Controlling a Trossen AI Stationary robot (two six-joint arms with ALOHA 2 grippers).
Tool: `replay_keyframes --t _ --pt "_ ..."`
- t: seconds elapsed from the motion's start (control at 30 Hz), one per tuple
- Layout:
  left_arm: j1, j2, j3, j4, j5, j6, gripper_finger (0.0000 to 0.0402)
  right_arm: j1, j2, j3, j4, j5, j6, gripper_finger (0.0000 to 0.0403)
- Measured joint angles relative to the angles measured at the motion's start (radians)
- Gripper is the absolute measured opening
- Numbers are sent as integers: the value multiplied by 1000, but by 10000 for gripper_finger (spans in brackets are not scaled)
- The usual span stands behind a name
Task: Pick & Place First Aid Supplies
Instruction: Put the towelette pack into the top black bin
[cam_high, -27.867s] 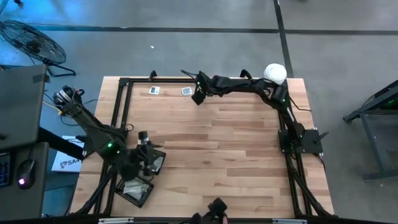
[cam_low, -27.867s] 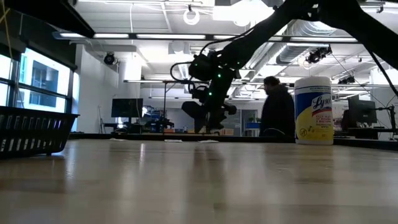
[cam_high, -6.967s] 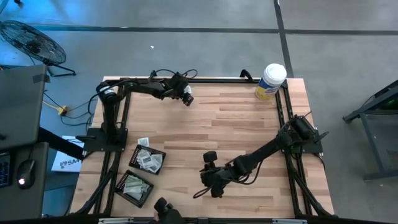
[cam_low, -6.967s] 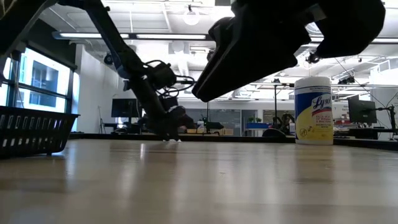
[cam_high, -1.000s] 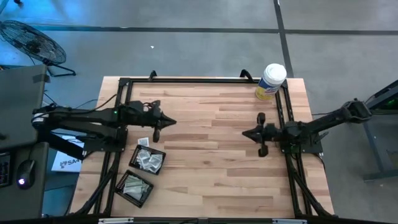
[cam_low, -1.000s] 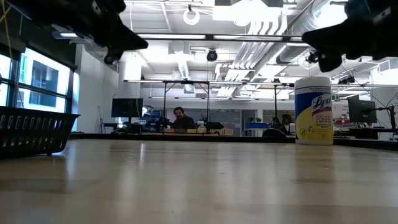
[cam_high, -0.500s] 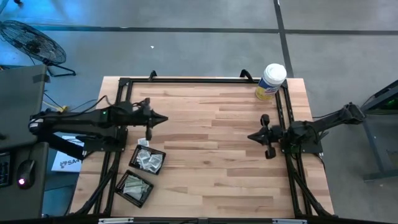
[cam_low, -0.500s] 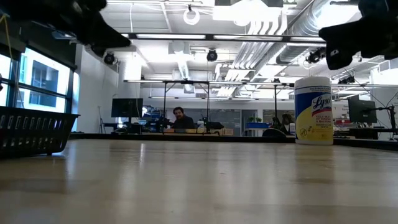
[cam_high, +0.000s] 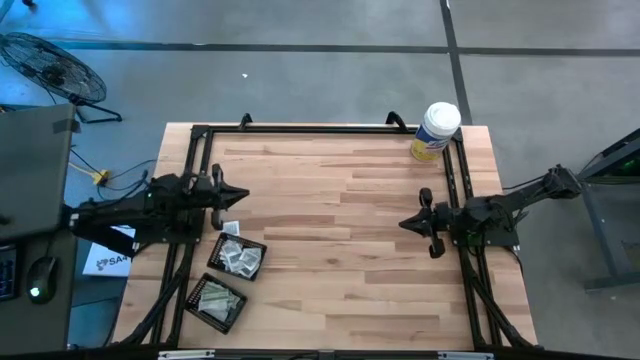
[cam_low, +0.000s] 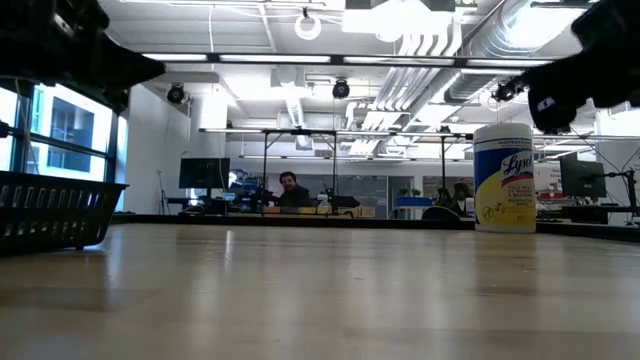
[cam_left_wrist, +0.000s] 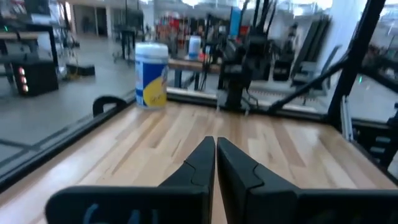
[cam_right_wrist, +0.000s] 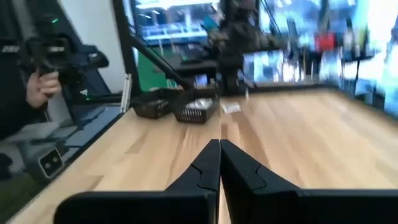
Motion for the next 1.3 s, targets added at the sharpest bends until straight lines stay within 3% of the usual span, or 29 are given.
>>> replay_keyframes --t 0.1,0.27,0.37,0.43,0.53,0.63,0.77,1.07,1.3 --pt "0 -28 -13 -11 -20 -3 14 0 2 0 -52 16 109 2" --pt "0 -21 -63 -3 -102 -42 14 -26 -6 0 -8 40 41 2" --pt "0 -25 -122 83 -120 -51 14 -73 -8 0 17 -79 -13 1" --pt "-1 -20 -135 118 -73 -53 14 -112 -6 0 76 -186 -19 1" --pt "-24 -17 -136 86 -16 -52 14 -173 -8 0 121 -311 -17 1" --pt "-69 -19 -136 96 -36 -50 14 -220 -7 0 115 -382 -32 1" --pt "-135 -15 -137 109 -116 -15 14 -240 1 0 113 -359 -35 4" --pt "-164 -10 -132 158 -124 115 14 -239 1 0 119 -330 67 7" --pt "-164 -10 -106 152 -141 108 14 -239 1 0 111 -330 67 8"
